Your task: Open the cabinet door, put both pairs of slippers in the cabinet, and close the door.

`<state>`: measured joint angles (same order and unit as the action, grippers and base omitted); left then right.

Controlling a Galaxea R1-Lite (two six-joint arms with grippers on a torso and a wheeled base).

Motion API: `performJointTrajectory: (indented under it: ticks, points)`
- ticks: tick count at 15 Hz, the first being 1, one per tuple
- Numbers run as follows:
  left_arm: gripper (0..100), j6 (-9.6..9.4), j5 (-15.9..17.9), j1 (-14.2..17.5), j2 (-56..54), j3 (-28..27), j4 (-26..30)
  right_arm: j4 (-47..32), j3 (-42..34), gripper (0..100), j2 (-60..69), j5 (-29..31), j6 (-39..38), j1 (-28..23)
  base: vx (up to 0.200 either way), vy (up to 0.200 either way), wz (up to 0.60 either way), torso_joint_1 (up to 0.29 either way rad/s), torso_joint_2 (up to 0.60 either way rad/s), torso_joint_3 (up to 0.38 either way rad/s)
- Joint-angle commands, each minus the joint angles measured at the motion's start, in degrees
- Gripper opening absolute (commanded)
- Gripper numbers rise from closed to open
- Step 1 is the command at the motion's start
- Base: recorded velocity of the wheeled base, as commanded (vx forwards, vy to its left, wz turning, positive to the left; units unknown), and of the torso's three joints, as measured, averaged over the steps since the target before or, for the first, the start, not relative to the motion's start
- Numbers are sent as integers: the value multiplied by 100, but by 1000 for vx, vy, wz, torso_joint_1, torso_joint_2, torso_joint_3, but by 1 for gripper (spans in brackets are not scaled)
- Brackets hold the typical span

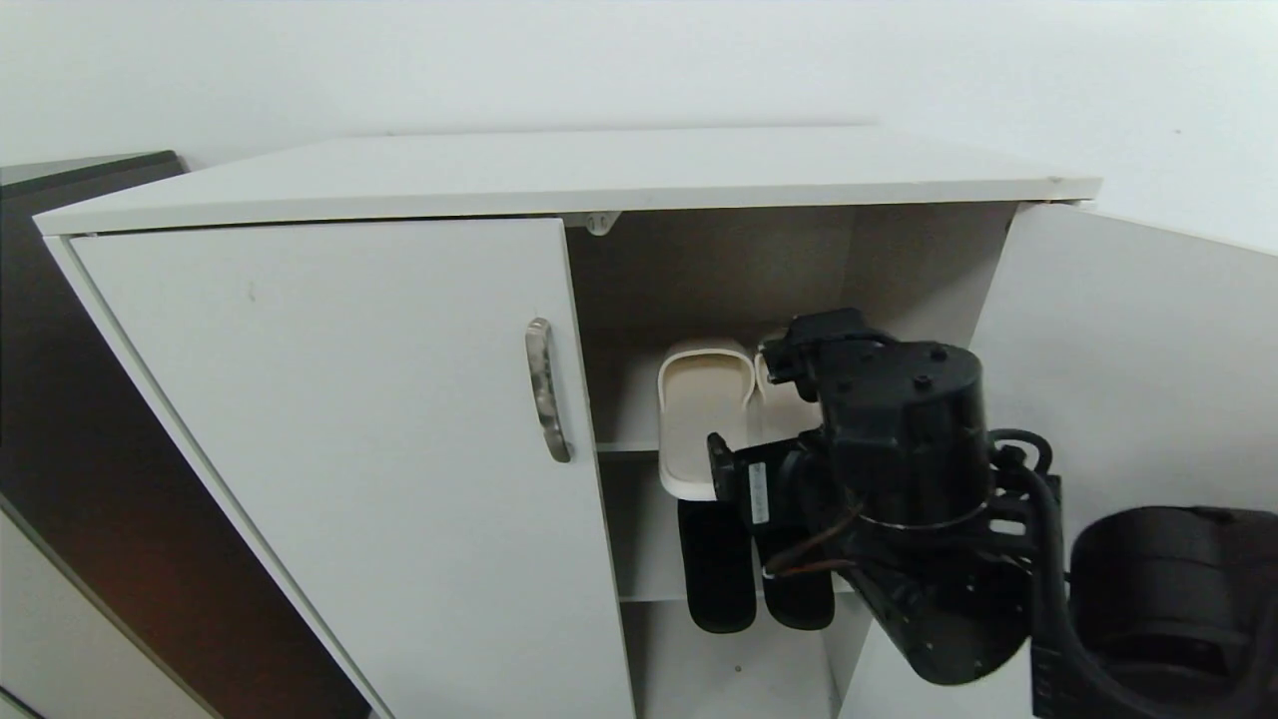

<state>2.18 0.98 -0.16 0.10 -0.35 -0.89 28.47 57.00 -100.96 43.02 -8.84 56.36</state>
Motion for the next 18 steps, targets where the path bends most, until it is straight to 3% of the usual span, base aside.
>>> performJointTrajectory:
  ticks: [1, 4, 16, 18]
  points:
    - [0, 2, -1, -2, 8, 0, 1, 212, -559, 0, 507, -136, 84, 104, 0, 0, 0, 0, 0, 0]
    - [0, 2, -1, 7, 8, 0, -8, 625, -1148, 0, 736, -549, 295, 104, 0, 0, 0, 0, 0, 0]
    - [0, 2, -1, -2, -1, 0, 1, 625, -1148, 0, 683, -540, 321, 139, 0, 0, 0, 0, 0, 0]
    - [0, 2, -1, 7, -1, 0, 1, 625, -1156, 0, 622, -540, 304, 139, -200, 0, 0, 0, 0, 2]
